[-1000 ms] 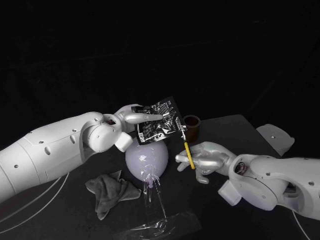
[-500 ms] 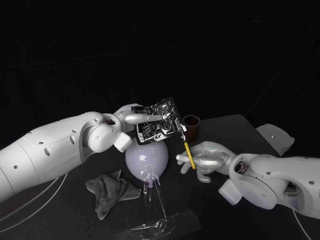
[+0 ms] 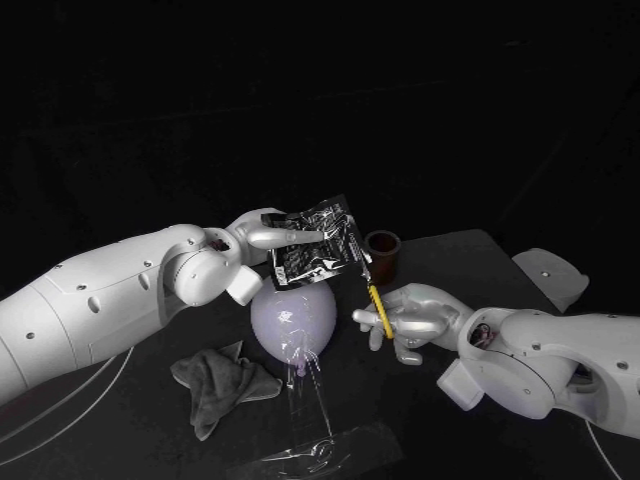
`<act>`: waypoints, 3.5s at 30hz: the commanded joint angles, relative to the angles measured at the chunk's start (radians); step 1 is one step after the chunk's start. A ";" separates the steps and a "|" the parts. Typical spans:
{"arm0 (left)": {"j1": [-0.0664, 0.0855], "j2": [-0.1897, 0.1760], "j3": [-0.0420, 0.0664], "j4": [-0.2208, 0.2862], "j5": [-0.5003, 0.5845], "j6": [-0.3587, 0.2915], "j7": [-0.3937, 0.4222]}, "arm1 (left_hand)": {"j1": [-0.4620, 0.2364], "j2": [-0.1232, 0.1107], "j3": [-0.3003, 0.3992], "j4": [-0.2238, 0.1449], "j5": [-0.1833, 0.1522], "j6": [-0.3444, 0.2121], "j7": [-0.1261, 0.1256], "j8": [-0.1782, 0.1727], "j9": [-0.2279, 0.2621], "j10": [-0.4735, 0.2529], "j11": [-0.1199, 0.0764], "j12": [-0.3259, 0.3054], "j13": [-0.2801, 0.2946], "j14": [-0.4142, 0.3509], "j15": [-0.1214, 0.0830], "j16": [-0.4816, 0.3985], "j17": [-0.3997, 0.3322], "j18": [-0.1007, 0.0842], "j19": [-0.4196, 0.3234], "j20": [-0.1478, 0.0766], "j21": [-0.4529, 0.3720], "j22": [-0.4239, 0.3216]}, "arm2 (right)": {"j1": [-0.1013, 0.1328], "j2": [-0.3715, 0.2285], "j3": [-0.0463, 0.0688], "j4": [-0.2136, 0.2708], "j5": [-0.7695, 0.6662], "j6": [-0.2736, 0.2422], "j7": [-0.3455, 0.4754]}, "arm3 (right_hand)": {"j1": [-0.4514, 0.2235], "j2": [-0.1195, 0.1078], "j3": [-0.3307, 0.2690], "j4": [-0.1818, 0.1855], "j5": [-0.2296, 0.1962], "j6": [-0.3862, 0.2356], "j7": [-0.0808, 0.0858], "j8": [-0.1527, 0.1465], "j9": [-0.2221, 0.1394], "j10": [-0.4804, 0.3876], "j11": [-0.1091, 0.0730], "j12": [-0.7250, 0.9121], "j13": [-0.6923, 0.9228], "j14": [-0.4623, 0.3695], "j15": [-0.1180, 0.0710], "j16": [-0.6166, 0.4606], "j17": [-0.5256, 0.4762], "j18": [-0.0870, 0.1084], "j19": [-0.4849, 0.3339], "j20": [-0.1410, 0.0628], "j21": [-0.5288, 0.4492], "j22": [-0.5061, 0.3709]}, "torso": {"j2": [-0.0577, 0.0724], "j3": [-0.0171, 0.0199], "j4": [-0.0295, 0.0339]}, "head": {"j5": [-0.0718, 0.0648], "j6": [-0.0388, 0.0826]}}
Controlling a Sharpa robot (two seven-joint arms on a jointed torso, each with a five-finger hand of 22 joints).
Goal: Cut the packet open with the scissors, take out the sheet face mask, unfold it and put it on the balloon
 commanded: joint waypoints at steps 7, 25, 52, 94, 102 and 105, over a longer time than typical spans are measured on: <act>0.001 0.001 0.000 0.005 -0.013 0.031 0.007 | -0.001 0.010 -0.008 0.002 0.004 0.008 -0.004 0.003 0.133 0.022 -0.011 0.006 0.003 0.003 -0.005 0.009 0.005 0.005 0.004 -0.002 0.006 0.003 | 0.002 0.002 0.002 0.002 -0.005 -0.009 0.038 | -0.034 -0.022 -0.026 0.009 0.002 -0.148 0.078 -0.117 -0.042 -0.179 0.040 -0.138 -0.065 0.060 0.057 -0.005 0.021 0.004 -0.019 0.031 -0.028 -0.014 | 0.000 0.0000 -0.0002 | -0.001 0.004; 0.001 -0.004 0.000 0.016 -0.073 0.081 0.022 | -0.002 0.011 -0.011 0.002 0.004 0.009 -0.005 0.003 0.138 0.025 -0.013 0.008 0.006 0.002 -0.007 0.017 0.014 0.005 0.004 -0.003 0.010 0.005 | 0.023 0.003 0.002 -0.009 -0.002 0.036 0.033 | -0.093 -0.127 0.121 0.033 0.000 -0.218 0.139 -0.229 -0.123 -0.273 0.100 -0.237 -0.230 0.044 0.113 -0.006 -0.005 0.022 -0.055 0.096 -0.077 -0.045 | 0.000 0.0001 -0.0003 | 0.000 0.005; 0.000 -0.014 0.000 0.031 -0.084 0.096 0.053 | -0.002 0.011 -0.014 0.002 0.004 0.010 -0.006 0.003 0.142 0.027 -0.014 0.010 0.010 0.000 -0.008 0.024 0.021 0.005 0.004 -0.004 0.013 0.008 | 0.039 0.011 0.002 -0.026 0.059 0.025 0.049 | -0.085 -0.094 0.133 0.025 0.000 -0.131 0.106 -0.204 -0.132 -0.166 0.069 -0.191 -0.278 0.054 0.088 0.006 0.020 0.015 -0.025 0.080 -0.022 -0.016 | 0.000 -0.0001 0.0000 | -0.002 0.006; 0.000 -0.024 0.000 0.034 -0.098 0.102 0.057 | -0.002 0.011 -0.015 0.002 0.004 0.010 -0.007 0.003 0.144 0.028 -0.015 0.011 0.012 -0.001 -0.008 0.027 0.026 0.005 0.004 -0.005 0.015 0.009 | 0.045 -0.023 0.002 -0.015 0.037 0.089 0.045 | -0.094 -0.119 0.104 0.034 0.000 -0.206 0.145 -0.280 -0.171 -0.261 0.106 -0.247 -0.345 0.037 0.118 -0.006 -0.027 0.023 -0.063 0.100 -0.080 -0.052 | 0.000 0.0006 -0.0010 | 0.006 0.011; 0.000 -0.024 0.000 0.041 -0.110 0.110 0.058 | -0.002 0.011 -0.015 0.002 0.004 0.010 -0.007 0.003 0.144 0.028 -0.015 0.011 0.012 -0.001 -0.008 0.027 0.026 0.005 0.004 -0.005 0.015 0.009 | 0.054 -0.019 0.002 -0.019 0.042 0.095 0.043 | -0.107 -0.126 0.130 0.034 0.000 -0.198 0.144 -0.278 -0.174 -0.255 0.105 -0.241 -0.357 0.038 0.118 -0.004 -0.023 0.023 -0.061 0.102 -0.074 -0.050 | 0.000 0.0001 0.0002 | 0.004 0.015; 0.000 -0.024 0.000 0.043 -0.113 0.112 0.058 | -0.002 0.011 -0.015 0.002 0.004 0.010 -0.007 0.003 0.144 0.028 -0.015 0.011 0.012 -0.001 -0.008 0.027 0.026 0.005 0.004 -0.005 0.015 0.009 | 0.058 -0.014 0.002 -0.018 0.043 0.093 0.043 | -0.108 -0.125 0.133 0.034 0.000 -0.195 0.143 -0.277 -0.174 -0.252 0.104 -0.239 -0.359 0.039 0.117 -0.002 -0.020 0.023 -0.060 0.102 -0.072 -0.048 | 0.000 -0.0001 -0.0004 | 0.003 0.017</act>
